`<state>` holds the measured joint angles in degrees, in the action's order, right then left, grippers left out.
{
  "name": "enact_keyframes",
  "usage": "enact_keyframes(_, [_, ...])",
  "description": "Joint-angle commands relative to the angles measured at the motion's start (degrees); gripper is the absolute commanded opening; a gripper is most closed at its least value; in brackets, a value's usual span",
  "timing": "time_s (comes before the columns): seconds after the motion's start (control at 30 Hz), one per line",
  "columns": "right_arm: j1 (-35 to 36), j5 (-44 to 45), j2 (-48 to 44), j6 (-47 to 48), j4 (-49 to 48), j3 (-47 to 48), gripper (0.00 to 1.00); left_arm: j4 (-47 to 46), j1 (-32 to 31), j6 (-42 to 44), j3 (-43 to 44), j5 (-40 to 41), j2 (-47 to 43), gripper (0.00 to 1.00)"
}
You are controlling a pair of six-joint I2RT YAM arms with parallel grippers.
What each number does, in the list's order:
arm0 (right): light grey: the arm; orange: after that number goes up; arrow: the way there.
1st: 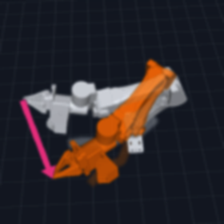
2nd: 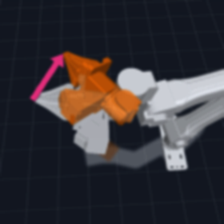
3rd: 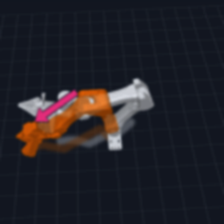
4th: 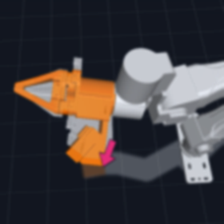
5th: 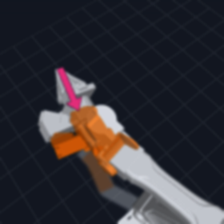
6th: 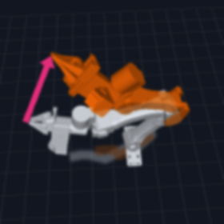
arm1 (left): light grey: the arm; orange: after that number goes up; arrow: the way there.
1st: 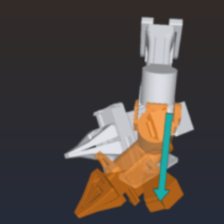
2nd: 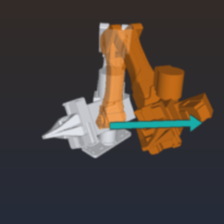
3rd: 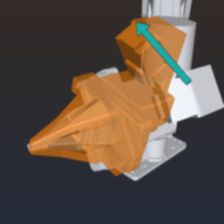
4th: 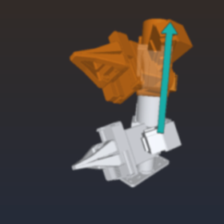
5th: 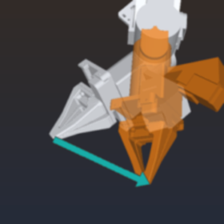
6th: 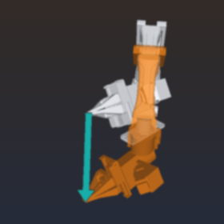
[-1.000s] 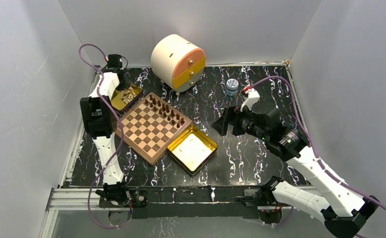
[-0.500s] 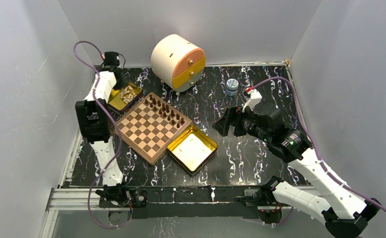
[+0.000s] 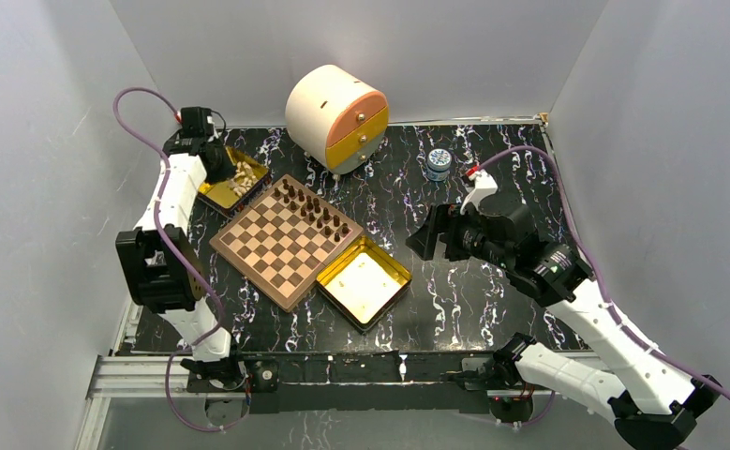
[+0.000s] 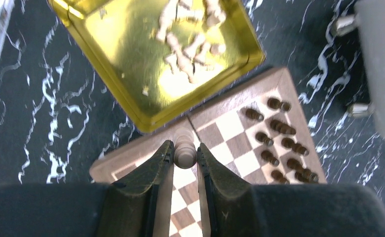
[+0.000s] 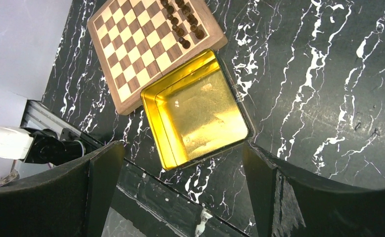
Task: Set up the chess pieces on the board
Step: Place the chess piece on the chessboard.
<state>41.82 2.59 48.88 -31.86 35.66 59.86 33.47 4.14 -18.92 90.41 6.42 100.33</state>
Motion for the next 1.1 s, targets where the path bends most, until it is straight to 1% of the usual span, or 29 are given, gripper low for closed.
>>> enact_keyframes(0.0, [0.3, 1.0, -2.0, -0.9, 0.4, 2.3, 0.98, 4.4, -0.5, -1.1, -4.9, -2.7, -6.3, 0.18])
enact_keyframes(0.2, [0.4, 0.4, -2.9, -1.2, 1.0, 2.0, 0.98, 4.4, -3.1, -2.8, -15.3, -2.8, -15.4, 0.19])
enact_keyframes(0.27, [0.3, 0.3, -2.9, -1.2, 1.4, 2.1, 0.98, 4.5, -3.3, -3.1, -18.4, -1.6, -18.0, 0.19])
enact_keyframes(0.3, [0.3, 0.2, -3.0, -1.2, 1.6, 2.2, 0.98, 4.4, -5.3, -3.3, -20.0, -0.8, -19.4, 0.19])
enact_keyframes(0.43, [0.3, 0.1, -3.3, -1.2, 2.1, 2.3, 0.98, 4.0, -7.4, -4.6, -26.6, 1.4, -25.0, 0.19])
enact_keyframes(0.6, [0.3, -0.4, -3.8, -1.3, 2.5, 2.2, 0.98, 2.2, -11.2, -6.6, -33.0, 4.7, -29.7, 0.19])
enact_keyframes(0.83, [0.3, -1.4, -4.6, -2.2, 2.5, 1.9, 0.99, -3.7, -12.9, -8.0, -38.7, 10.3, -31.3, 0.19])
enact_keyframes(1.07, [0.3, -1.1, -5.6, -2.7, 2.7, 1.4, 0.99, -6.1, -13.0, -8.7, -41.5, 10.2, -31.3, 0.19])
